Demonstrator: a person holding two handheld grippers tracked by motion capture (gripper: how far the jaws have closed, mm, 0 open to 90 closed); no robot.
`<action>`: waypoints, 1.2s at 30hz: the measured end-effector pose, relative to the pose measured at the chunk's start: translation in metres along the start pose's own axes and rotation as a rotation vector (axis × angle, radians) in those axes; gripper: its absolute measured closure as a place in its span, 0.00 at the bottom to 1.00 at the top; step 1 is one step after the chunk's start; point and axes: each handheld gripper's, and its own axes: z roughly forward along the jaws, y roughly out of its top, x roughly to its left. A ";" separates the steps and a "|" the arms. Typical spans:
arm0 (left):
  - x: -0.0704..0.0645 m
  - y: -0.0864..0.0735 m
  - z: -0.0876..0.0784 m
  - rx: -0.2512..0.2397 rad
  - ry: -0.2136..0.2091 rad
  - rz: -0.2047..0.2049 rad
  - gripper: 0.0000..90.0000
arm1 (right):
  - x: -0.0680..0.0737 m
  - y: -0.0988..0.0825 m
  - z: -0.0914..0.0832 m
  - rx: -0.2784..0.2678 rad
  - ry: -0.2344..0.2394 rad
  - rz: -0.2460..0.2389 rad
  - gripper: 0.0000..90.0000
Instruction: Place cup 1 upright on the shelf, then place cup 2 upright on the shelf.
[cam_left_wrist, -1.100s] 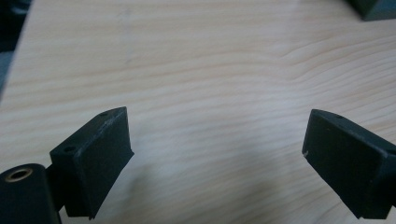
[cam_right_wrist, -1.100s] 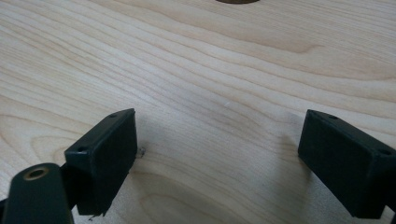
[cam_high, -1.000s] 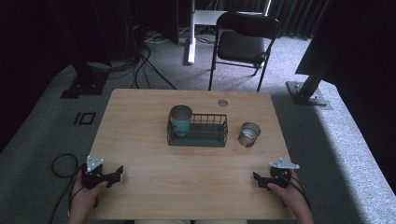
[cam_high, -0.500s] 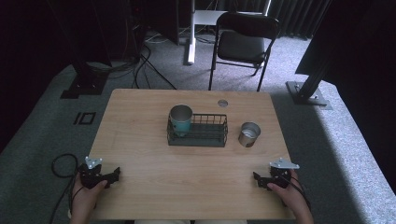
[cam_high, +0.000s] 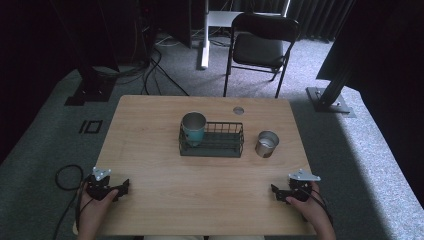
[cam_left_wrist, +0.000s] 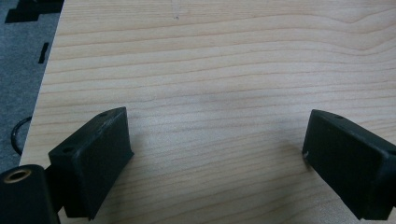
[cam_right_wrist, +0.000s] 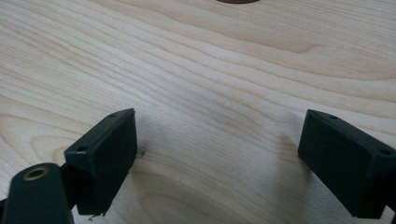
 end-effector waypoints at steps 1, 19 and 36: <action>0.000 0.000 0.000 0.000 0.000 0.000 0.09 | 0.000 0.000 0.000 -0.001 0.000 0.000 0.13; 0.000 0.000 0.000 0.001 0.000 0.001 0.09 | 0.000 0.000 0.000 0.000 0.000 0.000 0.13; 0.000 0.000 0.000 0.000 0.000 0.000 0.09 | 0.002 0.003 0.002 0.006 -0.025 0.029 0.13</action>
